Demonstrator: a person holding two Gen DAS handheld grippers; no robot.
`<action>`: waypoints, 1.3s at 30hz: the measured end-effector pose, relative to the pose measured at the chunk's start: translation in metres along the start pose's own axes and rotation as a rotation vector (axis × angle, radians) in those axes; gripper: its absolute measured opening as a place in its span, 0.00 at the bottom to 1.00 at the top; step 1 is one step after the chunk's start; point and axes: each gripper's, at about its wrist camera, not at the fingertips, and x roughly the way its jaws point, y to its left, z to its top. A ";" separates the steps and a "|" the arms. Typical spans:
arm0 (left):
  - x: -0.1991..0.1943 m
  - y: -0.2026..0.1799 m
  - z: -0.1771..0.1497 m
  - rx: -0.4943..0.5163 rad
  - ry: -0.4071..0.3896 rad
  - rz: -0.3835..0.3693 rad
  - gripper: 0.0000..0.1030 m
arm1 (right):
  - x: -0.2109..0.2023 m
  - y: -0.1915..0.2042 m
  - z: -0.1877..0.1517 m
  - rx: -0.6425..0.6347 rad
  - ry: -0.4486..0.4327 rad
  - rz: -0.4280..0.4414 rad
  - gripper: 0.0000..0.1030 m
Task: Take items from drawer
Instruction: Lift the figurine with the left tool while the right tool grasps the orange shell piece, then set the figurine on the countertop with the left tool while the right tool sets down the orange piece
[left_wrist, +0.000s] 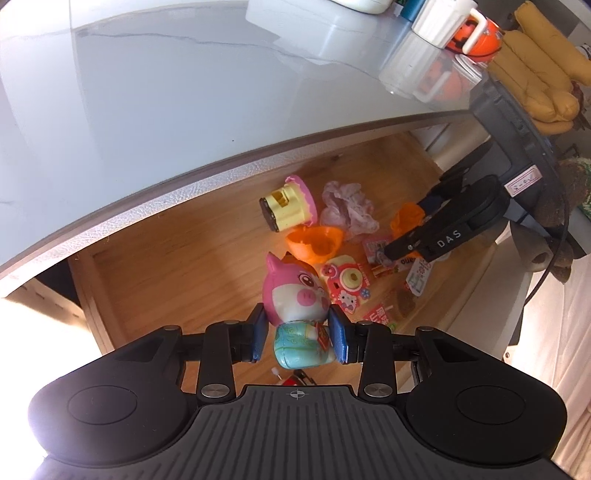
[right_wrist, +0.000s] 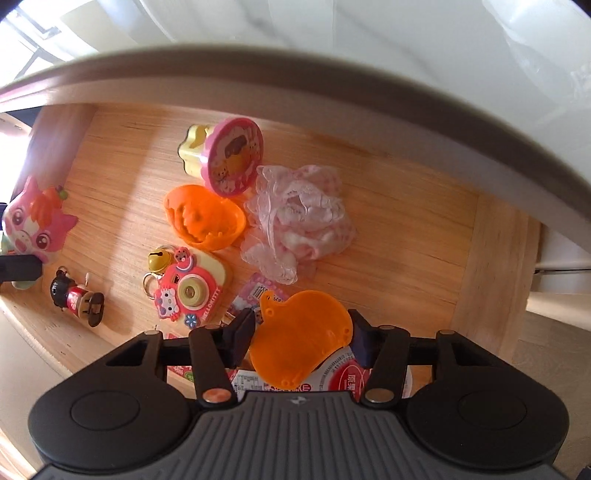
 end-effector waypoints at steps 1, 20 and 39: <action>-0.001 -0.002 0.000 0.010 0.000 -0.006 0.38 | -0.008 0.002 -0.005 -0.010 -0.029 0.001 0.52; -0.036 -0.029 0.146 -0.071 -0.417 0.311 0.41 | -0.183 -0.022 0.031 0.011 -0.761 -0.059 0.52; -0.051 -0.031 0.108 -0.077 -0.536 0.243 0.42 | -0.160 -0.051 0.010 0.140 -0.962 0.110 0.66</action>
